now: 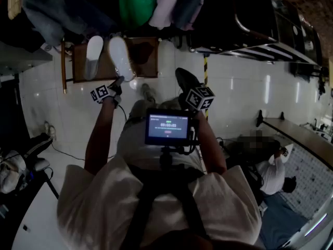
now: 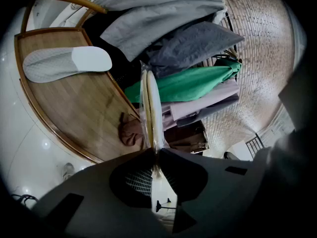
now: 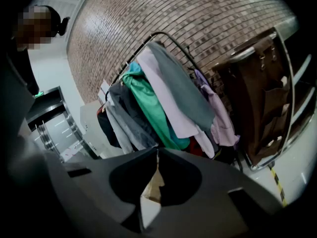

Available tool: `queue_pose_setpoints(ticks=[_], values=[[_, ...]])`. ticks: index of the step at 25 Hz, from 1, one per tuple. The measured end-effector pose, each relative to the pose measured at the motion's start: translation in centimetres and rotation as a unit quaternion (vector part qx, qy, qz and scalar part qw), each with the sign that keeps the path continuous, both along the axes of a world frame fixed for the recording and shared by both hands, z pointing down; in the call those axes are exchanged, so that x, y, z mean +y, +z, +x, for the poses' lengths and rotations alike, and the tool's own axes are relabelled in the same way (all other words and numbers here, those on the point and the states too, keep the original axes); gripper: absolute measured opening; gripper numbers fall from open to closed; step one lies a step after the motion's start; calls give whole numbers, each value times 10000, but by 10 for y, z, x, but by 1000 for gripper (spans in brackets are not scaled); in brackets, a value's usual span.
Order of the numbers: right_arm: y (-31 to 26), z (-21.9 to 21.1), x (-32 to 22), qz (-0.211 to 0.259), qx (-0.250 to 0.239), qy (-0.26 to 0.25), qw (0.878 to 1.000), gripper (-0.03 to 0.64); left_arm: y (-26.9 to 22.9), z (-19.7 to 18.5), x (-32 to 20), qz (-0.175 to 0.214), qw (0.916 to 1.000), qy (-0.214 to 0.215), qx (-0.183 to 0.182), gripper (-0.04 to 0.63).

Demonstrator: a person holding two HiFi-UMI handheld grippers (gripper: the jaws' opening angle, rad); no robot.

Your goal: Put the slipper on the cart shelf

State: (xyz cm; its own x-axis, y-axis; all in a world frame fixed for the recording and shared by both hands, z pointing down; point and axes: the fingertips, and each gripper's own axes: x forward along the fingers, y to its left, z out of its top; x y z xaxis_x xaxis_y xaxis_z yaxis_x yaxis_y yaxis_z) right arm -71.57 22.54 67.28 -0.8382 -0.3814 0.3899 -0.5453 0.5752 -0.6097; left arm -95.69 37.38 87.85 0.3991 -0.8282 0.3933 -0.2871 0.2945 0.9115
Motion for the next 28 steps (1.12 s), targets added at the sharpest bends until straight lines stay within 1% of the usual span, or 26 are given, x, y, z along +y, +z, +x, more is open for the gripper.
queue_pose_setpoints(ticks=[2,4,6,8,10,11,13,14,15,17,18,19,20,22,23,26,28], values=[[-1,6,-4,-10,-33,115,9999,31,-10,11,3,99,9999,114,19,49],[-7,20,-7,-19,-105,187,9998,30,-30,29,2,201,9995,249,-64,49],[-25,54,-11,22,-190,235,9995,31,-56,64,-4,298,9988,361,-163,49],[-38,93,-15,93,-295,338,9989,31,-80,100,-16,481,9971,552,-213,49],[-39,112,-17,127,-411,470,9980,31,-95,119,-28,757,9931,858,-259,49],[-40,117,-17,144,-442,527,9975,31,-99,123,-31,805,9908,1023,-366,49],[-46,126,-19,195,-460,657,9966,31,-103,130,-30,597,9891,1216,-569,49],[-51,136,-21,234,-459,742,9959,31,-108,140,-32,550,9890,1262,-544,49],[-56,151,-23,280,-464,836,9950,31,-116,157,-36,596,9890,1294,-409,49],[-65,190,-28,390,-500,1047,9925,31,-138,203,-51,814,9870,1387,52,49],[-68,211,-31,449,-524,1165,9908,31,-147,225,-59,872,9847,1494,190,49],[-69,231,-34,493,-546,1295,9888,31,-153,244,-66,835,9826,1645,197,49],[-70,249,-35,517,-559,1432,9868,31,-160,262,-73,845,9790,1847,160,49],[-67,276,-36,523,-558,1695,9826,31,-181,294,-90,1273,9643,2313,212,49],[-65,285,-34,517,-550,1814,9805,31,-186,306,-95,1404,9582,2481,248,49],[-58,321,-25,495,-523,2150,9740,31,-197,341,-104,1615,9444,2838,384,49],[-55,356,-19,472,-523,2410,9680,31,-204,373,-113,1688,9358,3065,432,49]])
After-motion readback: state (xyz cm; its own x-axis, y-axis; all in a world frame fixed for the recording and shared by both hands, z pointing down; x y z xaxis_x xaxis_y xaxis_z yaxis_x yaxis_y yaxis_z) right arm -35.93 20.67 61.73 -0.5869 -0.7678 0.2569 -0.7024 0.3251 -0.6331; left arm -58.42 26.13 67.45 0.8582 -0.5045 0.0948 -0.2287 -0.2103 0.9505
